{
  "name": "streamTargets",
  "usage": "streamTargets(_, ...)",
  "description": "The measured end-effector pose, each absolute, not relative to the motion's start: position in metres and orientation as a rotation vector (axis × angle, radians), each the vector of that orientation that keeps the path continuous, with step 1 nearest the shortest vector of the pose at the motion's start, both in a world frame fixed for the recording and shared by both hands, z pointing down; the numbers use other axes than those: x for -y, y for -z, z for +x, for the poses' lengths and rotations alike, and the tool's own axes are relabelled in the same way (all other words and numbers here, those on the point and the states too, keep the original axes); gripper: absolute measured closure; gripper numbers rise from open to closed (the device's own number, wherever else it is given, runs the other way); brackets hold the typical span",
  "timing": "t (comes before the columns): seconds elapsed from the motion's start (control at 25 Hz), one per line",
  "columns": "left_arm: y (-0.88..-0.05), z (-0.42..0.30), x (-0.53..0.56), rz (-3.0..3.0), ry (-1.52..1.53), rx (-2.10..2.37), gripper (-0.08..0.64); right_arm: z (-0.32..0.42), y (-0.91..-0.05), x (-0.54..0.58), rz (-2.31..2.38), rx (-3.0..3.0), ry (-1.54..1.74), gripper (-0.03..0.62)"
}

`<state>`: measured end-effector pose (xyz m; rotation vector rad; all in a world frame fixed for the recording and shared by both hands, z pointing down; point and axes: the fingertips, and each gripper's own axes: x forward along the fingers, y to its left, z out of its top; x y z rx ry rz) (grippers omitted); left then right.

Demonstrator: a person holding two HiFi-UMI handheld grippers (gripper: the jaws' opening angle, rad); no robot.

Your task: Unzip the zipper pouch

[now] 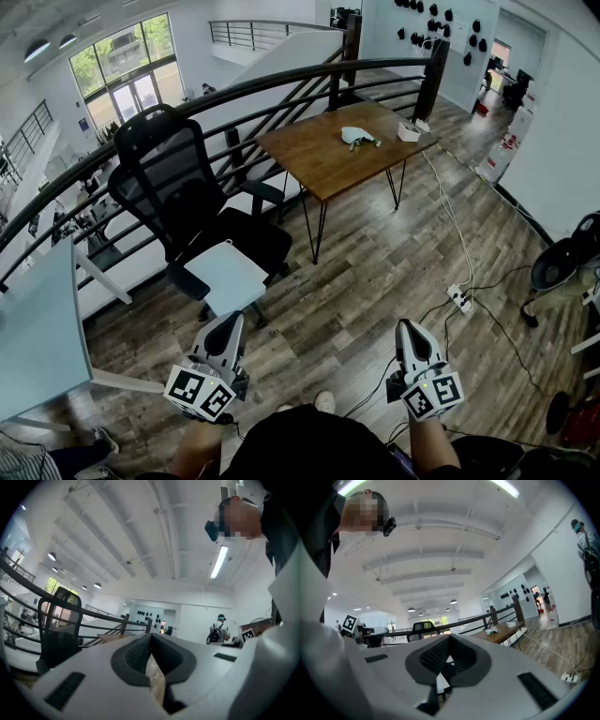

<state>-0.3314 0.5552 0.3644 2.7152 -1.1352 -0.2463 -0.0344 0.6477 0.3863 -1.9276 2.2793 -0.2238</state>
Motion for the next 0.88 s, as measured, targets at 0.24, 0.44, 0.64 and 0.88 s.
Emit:
streamTargets(0.24, -0.364, -0.320, -0.554, 2.726, 0.247, 1.108, 0.548, -0.022, -0.386, -0.651, -1.949, -2.245, 0.209, 0.600)
streamTargets(0.44, -0.366, -0.317, -0.550, 2.721, 0.244, 1.107, 0.548, -0.020, -0.388, -0.649, -1.943, -2.247, 0.218, 0.600)
streamTargets(0.64, -0.368, -0.311, -0.551, 2.717, 0.222, 1.107, 0.548, -0.030, -0.387, -0.646, -1.885, -2.333, 0.213, 0.598)
streamTargets(0.88, -0.366, -0.298, -0.550, 2.734, 0.225, 1.115, 0.546, -0.025, -0.378, -0.644, -1.874, -2.332, 0.144, 0.597)
